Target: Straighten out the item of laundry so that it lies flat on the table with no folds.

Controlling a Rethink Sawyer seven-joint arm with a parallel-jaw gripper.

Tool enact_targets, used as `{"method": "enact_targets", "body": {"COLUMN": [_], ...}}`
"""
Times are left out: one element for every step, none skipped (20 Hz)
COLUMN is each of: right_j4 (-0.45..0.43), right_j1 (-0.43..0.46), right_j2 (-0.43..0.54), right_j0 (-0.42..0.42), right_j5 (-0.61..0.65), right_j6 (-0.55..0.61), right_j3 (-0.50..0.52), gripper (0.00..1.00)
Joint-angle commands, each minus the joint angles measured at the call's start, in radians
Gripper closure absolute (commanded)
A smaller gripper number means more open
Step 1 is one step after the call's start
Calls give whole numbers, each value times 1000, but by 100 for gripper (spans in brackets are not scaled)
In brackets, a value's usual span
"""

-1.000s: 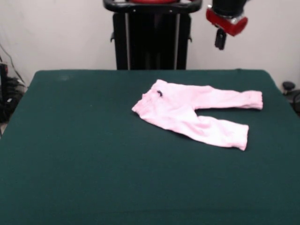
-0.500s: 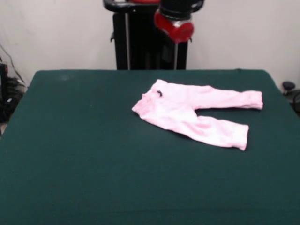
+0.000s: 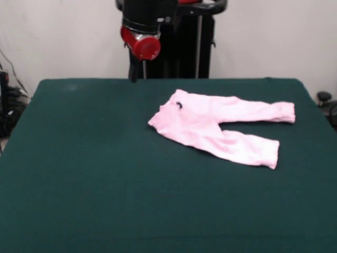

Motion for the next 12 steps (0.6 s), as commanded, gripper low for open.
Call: {"method": "enact_targets", "body": {"right_j4": [1, 10, 16, 23, 29, 35, 40, 43, 43, 38, 29, 16], "right_j1": [46, 50, 52, 57, 63, 71, 80, 92, 104, 114, 123, 132], "right_j2": [87, 87, 93, 95, 91, 91, 89, 84, 81, 80, 88, 90], "right_j0": [49, 55, 54, 58, 66, 71, 77, 84, 90, 90, 81, 75], "right_j5": [128, 149, 168, 187, 206, 217, 226, 236, 240, 243, 237, 233], "right_j6": [53, 57, 60, 64, 70, 77, 84, 89, 94, 90, 80, 67], "right_j3": [-134, -154, -170, -190, -212, -230, -247, -267, -282, -296, -303, -314], "gripper": [100, 100, 100, 100, 100, 100, 100, 100, 100, 100, 100, 100]}}
